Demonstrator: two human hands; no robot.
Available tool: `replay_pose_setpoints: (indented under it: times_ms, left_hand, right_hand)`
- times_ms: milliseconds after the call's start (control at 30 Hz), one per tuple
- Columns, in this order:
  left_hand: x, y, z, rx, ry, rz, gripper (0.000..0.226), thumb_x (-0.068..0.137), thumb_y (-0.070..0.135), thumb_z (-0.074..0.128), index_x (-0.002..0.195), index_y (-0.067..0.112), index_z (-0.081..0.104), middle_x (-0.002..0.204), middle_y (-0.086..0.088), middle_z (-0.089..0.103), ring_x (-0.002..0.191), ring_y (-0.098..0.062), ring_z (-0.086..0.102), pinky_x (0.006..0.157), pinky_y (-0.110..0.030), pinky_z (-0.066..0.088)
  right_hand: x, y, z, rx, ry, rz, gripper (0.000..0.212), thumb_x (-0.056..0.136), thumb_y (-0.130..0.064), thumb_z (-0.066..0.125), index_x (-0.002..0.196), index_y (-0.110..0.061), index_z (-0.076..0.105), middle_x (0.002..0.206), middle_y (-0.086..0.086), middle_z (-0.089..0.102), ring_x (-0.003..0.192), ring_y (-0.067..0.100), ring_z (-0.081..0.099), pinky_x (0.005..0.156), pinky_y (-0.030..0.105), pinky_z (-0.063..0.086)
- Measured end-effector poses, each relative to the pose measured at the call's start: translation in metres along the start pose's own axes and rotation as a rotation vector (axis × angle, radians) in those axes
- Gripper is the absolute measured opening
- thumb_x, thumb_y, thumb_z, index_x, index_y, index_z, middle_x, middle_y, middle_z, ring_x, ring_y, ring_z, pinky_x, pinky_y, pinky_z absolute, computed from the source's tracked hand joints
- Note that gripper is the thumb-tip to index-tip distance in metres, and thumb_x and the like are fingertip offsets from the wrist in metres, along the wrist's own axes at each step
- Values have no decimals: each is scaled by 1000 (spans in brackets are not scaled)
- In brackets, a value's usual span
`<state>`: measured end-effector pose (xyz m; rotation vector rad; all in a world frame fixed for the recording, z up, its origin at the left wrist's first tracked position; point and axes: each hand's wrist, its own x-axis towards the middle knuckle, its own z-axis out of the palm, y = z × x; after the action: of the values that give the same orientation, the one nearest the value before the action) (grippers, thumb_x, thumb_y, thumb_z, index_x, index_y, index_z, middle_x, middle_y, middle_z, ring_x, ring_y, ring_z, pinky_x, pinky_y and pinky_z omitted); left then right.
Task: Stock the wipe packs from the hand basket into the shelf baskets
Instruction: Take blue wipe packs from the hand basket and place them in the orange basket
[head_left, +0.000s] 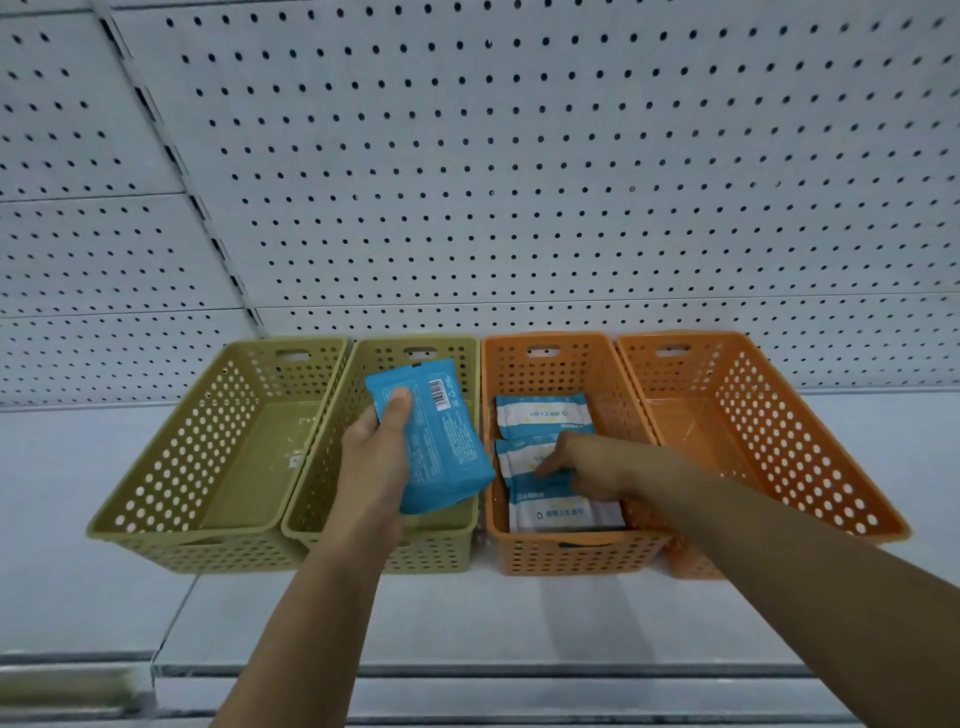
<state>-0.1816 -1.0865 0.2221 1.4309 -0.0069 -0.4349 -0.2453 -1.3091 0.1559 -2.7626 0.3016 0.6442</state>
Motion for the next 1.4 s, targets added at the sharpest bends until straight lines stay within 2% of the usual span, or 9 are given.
replay_pose_setpoints:
  times_ms: [267, 400, 500, 600, 767, 1033, 1133, 1300, 1400]
  left_hand:
    - [25, 1, 32, -137, -94, -101, 22, 102, 24, 46, 112, 9, 59, 100, -11, 70, 87, -22, 69, 73, -37, 56]
    - [32, 3, 57, -72, -178, -95, 30, 103, 27, 42, 117, 6, 60, 104, -13, 70, 87, -22, 67, 70, -33, 54]
    - [38, 4, 64, 159, -200, 70, 37, 104, 34, 36, 124, 11, 57, 117, -5, 67, 96, -11, 63, 72, -24, 47]
    - [41, -5, 60, 502, -197, 251, 24, 102, 32, 43, 121, 19, 51, 114, 13, 54, 89, 0, 52, 59, -9, 40]
    - [52, -44, 49, 884, -331, 371, 42, 92, 29, 58, 131, 28, 45, 138, 7, 42, 122, -10, 48, 100, -37, 47]
    - [53, -55, 44, 945, -287, 413, 61, 98, 21, 50, 152, 26, 22, 160, 15, 12, 144, -8, 24, 112, -26, 26]
    - [54, -56, 42, 935, -303, 414, 62, 98, 24, 49, 153, 29, 20, 160, 18, 9, 143, -6, 23, 111, -27, 26]
    - [53, -55, 41, 921, -338, 400, 63, 100, 26, 47, 154, 28, 15, 160, 21, 3, 141, -6, 26, 108, -27, 29]
    - [53, -54, 39, 974, -367, 374, 66, 101, 30, 43, 156, 24, 7, 161, 20, -6, 143, -9, 25, 111, -31, 30]
  right_hand:
    - [-34, -31, -25, 153, 644, -458, 95, 76, -28, 76, 147, -45, 17, 154, -9, 16, 140, 10, 19, 108, 27, 31]
    - [-26, -32, -24, 345, 954, -505, 57, 74, -3, 61, 127, -24, 59, 135, -2, 51, 121, 15, 47, 97, 36, 45]
    - [-34, -33, -40, 804, 1052, -230, 12, 90, -12, 60, 100, -17, 64, 97, 1, 65, 79, 7, 63, 67, 28, 55]
    - [-25, -20, -49, 1194, 981, 88, 7, 92, -12, 60, 99, -11, 59, 84, 11, 67, 51, 6, 64, 45, 21, 49]
    - [12, -11, -38, 1405, 661, 383, 20, 93, -5, 56, 112, 2, 55, 80, 19, 67, 54, 20, 65, 51, 30, 57]
    - [57, -11, -22, 1855, 550, 612, 31, 96, 3, 44, 126, 0, 44, 96, 21, 58, 68, 30, 64, 52, 33, 58]
    - [59, -9, -20, 1650, 550, 646, 36, 95, 1, 45, 131, 0, 41, 112, 22, 56, 83, 35, 63, 71, 38, 58]
    - [36, -22, -11, 445, 514, 537, 72, 88, -11, 56, 145, -19, 14, 147, 16, 16, 125, 37, 38, 92, 40, 45]
    - [37, -25, 3, 137, 243, 309, 67, 94, -22, 48, 151, -25, 11, 158, 7, 0, 143, 33, 8, 113, 49, 26]
